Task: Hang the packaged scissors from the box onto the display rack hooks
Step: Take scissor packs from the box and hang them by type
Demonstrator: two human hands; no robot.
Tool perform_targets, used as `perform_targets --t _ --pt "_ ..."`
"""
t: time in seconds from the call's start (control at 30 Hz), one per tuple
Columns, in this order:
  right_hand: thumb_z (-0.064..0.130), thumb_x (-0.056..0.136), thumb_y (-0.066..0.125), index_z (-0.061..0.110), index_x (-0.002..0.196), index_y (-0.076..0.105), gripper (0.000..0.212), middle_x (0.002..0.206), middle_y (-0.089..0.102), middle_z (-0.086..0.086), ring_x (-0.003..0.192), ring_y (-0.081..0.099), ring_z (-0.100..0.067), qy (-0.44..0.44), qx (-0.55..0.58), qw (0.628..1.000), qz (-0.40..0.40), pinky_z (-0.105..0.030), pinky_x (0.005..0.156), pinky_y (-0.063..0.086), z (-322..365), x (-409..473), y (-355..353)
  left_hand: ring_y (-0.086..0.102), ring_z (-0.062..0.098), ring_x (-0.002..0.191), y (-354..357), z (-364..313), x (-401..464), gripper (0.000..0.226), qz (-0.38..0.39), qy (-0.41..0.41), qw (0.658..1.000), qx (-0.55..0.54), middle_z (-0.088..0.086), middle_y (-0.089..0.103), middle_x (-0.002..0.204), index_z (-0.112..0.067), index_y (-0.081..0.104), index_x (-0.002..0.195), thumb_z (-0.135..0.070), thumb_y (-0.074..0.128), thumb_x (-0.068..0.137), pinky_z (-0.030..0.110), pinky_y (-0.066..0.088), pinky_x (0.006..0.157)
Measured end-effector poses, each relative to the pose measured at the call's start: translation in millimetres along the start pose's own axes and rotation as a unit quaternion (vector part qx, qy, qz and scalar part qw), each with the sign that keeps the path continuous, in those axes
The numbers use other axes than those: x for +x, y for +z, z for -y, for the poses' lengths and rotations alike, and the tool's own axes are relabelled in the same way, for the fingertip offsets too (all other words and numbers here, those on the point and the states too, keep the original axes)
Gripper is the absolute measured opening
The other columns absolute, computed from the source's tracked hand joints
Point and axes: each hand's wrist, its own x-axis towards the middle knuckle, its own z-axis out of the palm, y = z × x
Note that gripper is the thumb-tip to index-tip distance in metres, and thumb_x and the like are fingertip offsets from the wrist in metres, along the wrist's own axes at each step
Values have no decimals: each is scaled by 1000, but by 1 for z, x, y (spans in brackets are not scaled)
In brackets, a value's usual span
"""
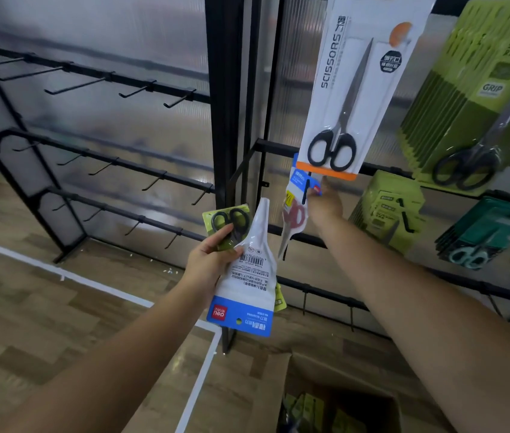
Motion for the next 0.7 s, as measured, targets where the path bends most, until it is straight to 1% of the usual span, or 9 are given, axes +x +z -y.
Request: perform_targets --t 0.07,0.1,0.13,0.2,0.27,0.3,0.47,0.6,0.7 --pt "17 97 45 15 150 12 62 154 16 -12 140 23 -29 7 5 999 -43 -38 106 33 -11 -25 5 72 24 75 0 1 -2 45 5 -4 1000 0 8 65 109 -29 65 107 5 64 78 33 56 54" --pt "19 95 49 13 149 13 65 155 13 -13 139 23 -28 10 21 998 -56 -38 105 32 -19 -38 7 72 23 74 1 2 -3 45 9 -5 1000 2 7 65 108 -29 65 106 6 64 78 33 56 53" --pt "20 93 55 11 145 23 62 151 22 -14 132 33 -26 18 49 998 -42 -35 97 37 -25 -53 8 72 23 72 2 3 -5 45 14 -6 1000 4 7 65 107 -29 65 107 6 64 78 32 56 53" --pt "26 86 65 9 122 51 42 126 53 -13 110 53 -25 63 104 989 88 -32 82 43 -33 -78 9 72 23 69 4 6 -9 45 27 -4 1000 6 8 66 104 -27 66 105 9 63 78 32 56 52" --pt "21 81 70 13 93 63 16 101 66 -11 96 63 -27 103 141 960 220 -40 84 50 -33 -94 6 72 23 69 8 7 -13 45 41 2 999 20 8 67 102 -26 67 103 11 63 77 31 56 51" --pt "12 80 71 13 82 62 9 93 67 -10 89 64 -27 103 155 955 232 -42 85 50 -31 -97 4 72 23 70 9 8 -14 45 46 7 999 28 9 67 102 -25 67 102 11 63 76 31 56 52" --pt "-4 81 64 10 74 50 21 78 61 -5 69 61 -19 71 178 970 152 -25 53 47 -20 -96 -12 70 21 75 7 3 -15 39 18 38 999 3 6 70 96 -22 69 101 10 56 83 31 56 55" --pt "-5 80 64 5 89 56 15 100 66 -15 95 64 -29 -31 179 979 88 -42 82 53 -5 -100 -26 66 21 76 -8 0 -14 36 -20 49 996 71 6 69 90 -20 69 97 8 47 90 29 55 57" --pt "-8 80 63 14 80 54 24 81 69 0 77 68 -7 -153 236 958 64 -24 65 53 11 -109 -35 65 20 68 -11 -3 -13 17 -39 55 993 96 7 70 75 -14 68 89 -3 54 90 33 54 62"
